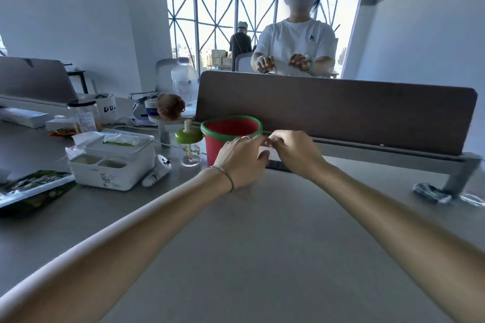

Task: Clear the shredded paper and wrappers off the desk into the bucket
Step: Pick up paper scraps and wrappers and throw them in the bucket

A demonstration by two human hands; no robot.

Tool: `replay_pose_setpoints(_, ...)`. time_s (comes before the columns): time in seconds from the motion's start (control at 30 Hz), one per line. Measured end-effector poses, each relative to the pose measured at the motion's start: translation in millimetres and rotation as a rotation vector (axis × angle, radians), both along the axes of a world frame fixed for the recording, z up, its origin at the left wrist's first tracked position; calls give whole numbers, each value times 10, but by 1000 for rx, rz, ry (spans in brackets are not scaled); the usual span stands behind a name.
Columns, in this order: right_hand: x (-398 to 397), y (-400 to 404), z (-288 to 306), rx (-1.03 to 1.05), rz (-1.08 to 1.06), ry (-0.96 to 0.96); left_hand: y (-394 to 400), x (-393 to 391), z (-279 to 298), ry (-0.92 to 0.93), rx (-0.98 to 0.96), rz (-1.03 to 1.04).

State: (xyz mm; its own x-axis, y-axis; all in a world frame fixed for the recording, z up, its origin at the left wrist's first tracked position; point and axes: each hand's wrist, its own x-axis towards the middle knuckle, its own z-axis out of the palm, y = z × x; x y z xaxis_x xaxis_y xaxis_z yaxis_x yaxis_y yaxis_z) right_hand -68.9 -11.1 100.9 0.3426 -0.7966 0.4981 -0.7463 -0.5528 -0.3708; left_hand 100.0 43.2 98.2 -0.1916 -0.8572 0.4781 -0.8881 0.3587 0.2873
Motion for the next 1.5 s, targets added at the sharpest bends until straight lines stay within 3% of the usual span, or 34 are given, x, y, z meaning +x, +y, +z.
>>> replay_pose_setpoints(0.6, -1142, 1641, -1025, 187, -237, 42, 1169, -951, -1126, -90, 270, -197)
replay_pose_setpoints(0.87, -1507, 2262, -1292, 197, -264, 405, 1581, -1166, -1306, -162, 306, -270)
replay_pose_setpoints(1.07, -1634, 2538, -1395, 231, -310, 544, 1794, -1340, -1407, -189, 298, -309)
replay_pose_setpoints(1.23, -1515, 2710, -1443, 25, -269, 779, 1862, -1367, -1420, -205, 267, -312)
replay_pose_setpoints(1.33, -1498, 2769, -1500, -65, -239, 826, 1866, -1332, -1434, -199, 253, -311)
replay_pose_setpoints(1.5, -1519, 2734, -1473, -3, -217, 835, 1824, -1282, -1465, -181, 249, -314)
